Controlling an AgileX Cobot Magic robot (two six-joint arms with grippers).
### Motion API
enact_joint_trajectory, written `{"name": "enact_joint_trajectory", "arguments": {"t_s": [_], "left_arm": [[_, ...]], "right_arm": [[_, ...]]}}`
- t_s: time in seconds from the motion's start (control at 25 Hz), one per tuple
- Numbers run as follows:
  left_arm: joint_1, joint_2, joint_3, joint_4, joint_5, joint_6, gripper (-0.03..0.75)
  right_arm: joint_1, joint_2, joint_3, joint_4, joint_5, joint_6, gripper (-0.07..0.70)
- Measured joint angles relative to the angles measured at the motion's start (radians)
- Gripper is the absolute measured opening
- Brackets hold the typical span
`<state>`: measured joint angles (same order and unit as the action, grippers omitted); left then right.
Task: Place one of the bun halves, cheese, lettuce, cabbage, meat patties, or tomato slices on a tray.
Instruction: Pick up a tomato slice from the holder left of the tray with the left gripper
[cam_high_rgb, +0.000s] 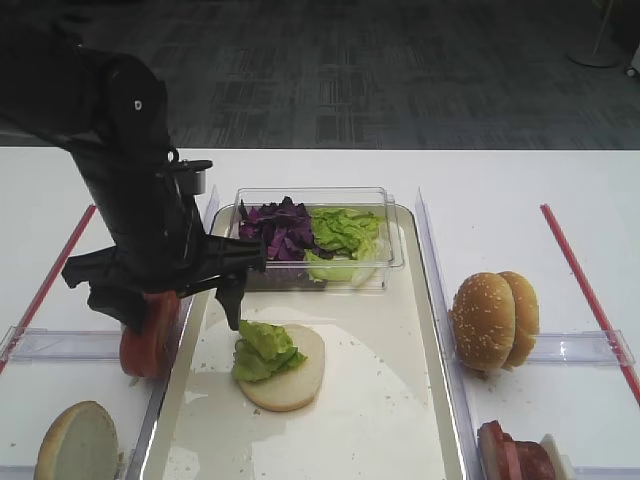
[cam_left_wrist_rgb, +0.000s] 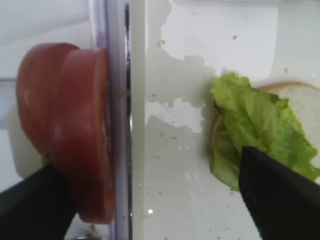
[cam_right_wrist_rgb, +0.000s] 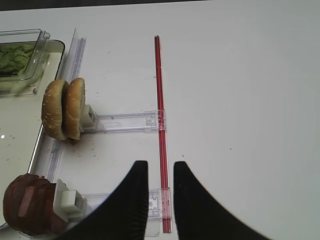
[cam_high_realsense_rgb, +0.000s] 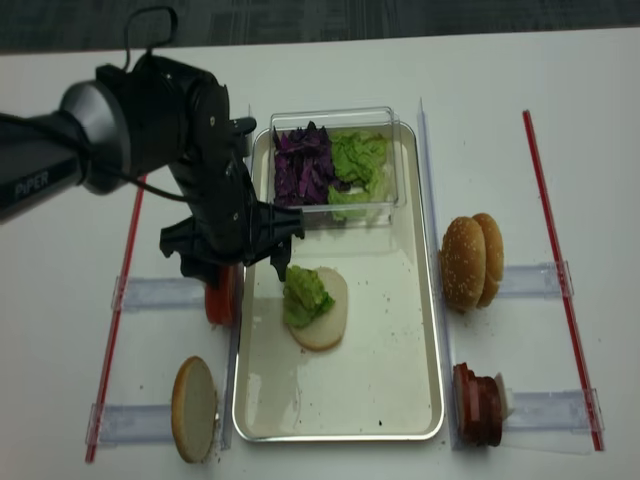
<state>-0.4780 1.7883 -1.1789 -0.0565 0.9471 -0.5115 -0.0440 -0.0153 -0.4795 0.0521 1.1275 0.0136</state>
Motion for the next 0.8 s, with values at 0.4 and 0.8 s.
{"name": "enact_joint_trajectory", "arguments": {"t_s": [0.4,0.8], "left_arm": [[0.000,0.017,0.000,0.010,-0.009,0.002,0.532],[0.000,0.017,0.000,0.047,-0.007,0.004,0.388]], "right_arm": [[0.000,0.000,0.000,0.000,0.000,0.000,0.175],[0.000,0.000,0.000,0.000,0.000,0.000,0.175]]}}
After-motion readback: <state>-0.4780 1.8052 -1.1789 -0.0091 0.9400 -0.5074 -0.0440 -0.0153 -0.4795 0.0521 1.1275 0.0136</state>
